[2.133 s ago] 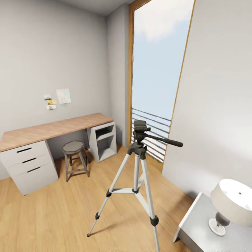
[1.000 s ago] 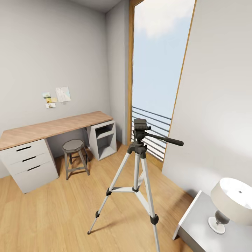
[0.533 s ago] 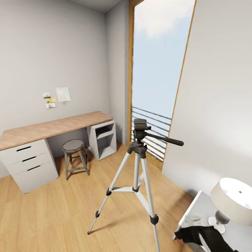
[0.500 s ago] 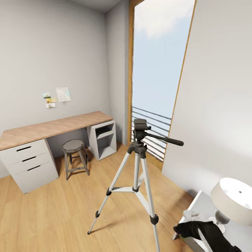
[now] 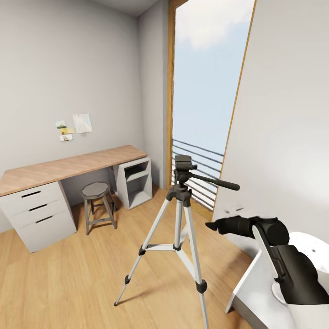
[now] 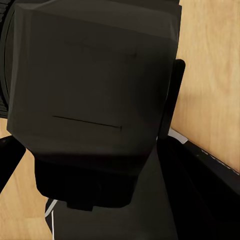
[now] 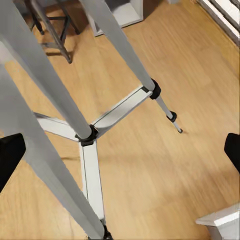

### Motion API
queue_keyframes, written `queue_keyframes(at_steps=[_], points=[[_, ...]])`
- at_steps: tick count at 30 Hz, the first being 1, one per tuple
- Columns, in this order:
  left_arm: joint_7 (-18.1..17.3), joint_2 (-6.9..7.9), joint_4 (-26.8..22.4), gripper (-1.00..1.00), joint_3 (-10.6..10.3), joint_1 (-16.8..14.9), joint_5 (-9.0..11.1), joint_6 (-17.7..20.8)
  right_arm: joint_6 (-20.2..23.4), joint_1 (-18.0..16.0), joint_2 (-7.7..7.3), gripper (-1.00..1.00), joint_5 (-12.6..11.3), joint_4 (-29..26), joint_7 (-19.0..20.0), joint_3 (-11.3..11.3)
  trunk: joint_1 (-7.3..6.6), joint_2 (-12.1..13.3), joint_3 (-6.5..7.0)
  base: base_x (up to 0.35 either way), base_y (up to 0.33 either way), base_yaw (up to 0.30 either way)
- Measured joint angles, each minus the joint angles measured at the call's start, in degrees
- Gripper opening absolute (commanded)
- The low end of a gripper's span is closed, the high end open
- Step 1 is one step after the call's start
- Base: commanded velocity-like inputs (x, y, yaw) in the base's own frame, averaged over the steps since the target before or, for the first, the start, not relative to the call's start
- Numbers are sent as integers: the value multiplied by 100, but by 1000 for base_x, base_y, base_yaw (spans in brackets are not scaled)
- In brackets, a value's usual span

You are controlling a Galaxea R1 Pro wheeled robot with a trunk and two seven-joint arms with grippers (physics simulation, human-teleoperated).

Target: Attach the digital camera to the camera tripod in the bedroom.

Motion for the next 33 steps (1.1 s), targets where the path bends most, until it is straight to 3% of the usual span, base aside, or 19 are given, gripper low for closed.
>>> queue_keyframes(at_steps=[12, 16, 23, 33], points=[[0, 0, 0, -100, 0, 0, 0, 0, -3, -76, -51, 100, -1, -53, 882, 35, 0, 0, 0, 0, 0, 0], [0, 0, 0, -100, 0, 0, 0, -1, -3, -76, -36, 100, -2, -46, 1137, 247, 0, 0, 0, 0, 0, 0], [0, -6, -2, -100, 0, 0, 0, -1, -1, -76, 3, 100, 80, -26, 1251, 761, 0, 0, 0, 0, 0, 0], [0, -4, -2, -100, 0, 0, 0, -1, -1, -76, 16, 100, 100, 11, 1214, 855, 0, 0, 0, 0, 0, 0]])
